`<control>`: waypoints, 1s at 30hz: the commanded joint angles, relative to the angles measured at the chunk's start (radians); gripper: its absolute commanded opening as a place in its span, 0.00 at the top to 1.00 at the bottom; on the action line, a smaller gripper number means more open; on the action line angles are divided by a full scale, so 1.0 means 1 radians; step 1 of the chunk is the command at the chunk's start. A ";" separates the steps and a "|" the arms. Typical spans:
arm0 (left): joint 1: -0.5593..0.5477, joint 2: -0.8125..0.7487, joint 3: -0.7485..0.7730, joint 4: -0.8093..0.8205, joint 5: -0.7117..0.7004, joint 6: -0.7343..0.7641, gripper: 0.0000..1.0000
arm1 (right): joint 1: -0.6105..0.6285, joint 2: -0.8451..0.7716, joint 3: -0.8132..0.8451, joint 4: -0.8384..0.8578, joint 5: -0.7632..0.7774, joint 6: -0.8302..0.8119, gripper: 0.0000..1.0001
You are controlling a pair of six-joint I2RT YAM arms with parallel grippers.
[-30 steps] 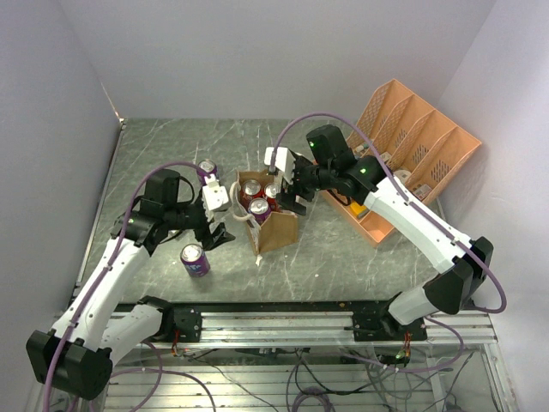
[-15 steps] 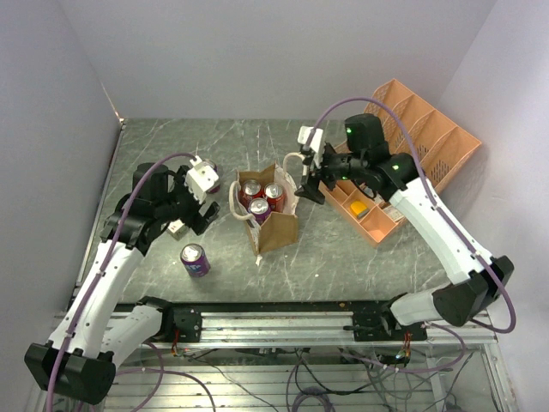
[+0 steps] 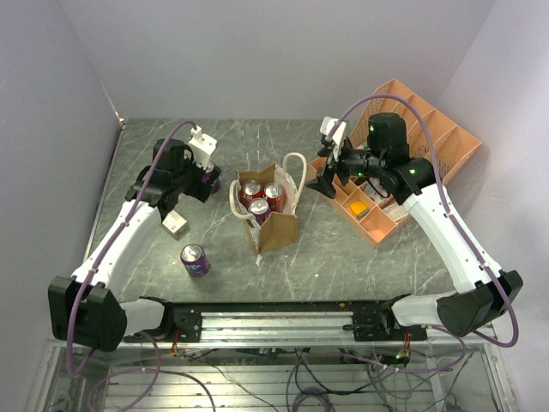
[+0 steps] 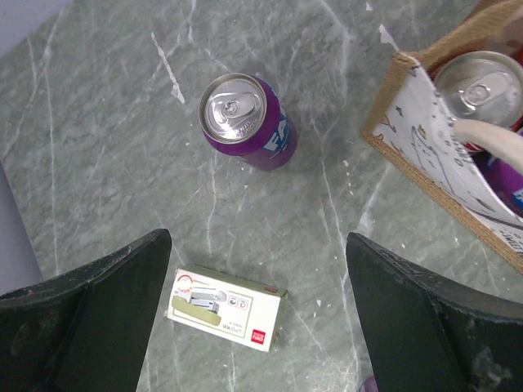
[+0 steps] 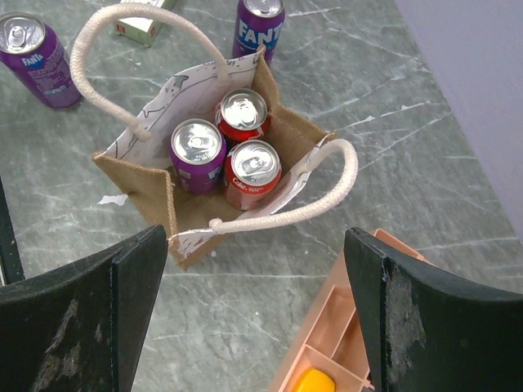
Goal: Place the beverage into the canvas bag
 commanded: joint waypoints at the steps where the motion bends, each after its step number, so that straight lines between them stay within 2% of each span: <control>1: 0.019 0.047 0.043 0.101 -0.040 -0.042 0.02 | -0.009 -0.046 -0.011 0.041 0.003 0.019 0.10; 7: 0.113 0.200 0.157 0.043 0.015 -0.064 0.02 | -0.011 -0.060 -0.016 0.058 -0.002 0.046 0.10; 17: 0.115 0.434 0.291 0.013 0.127 -0.048 0.02 | -0.036 -0.079 -0.043 0.080 -0.016 0.061 0.07; 30: 0.103 0.629 0.384 0.008 0.236 -0.048 0.02 | -0.060 -0.068 -0.071 0.106 -0.037 0.067 0.05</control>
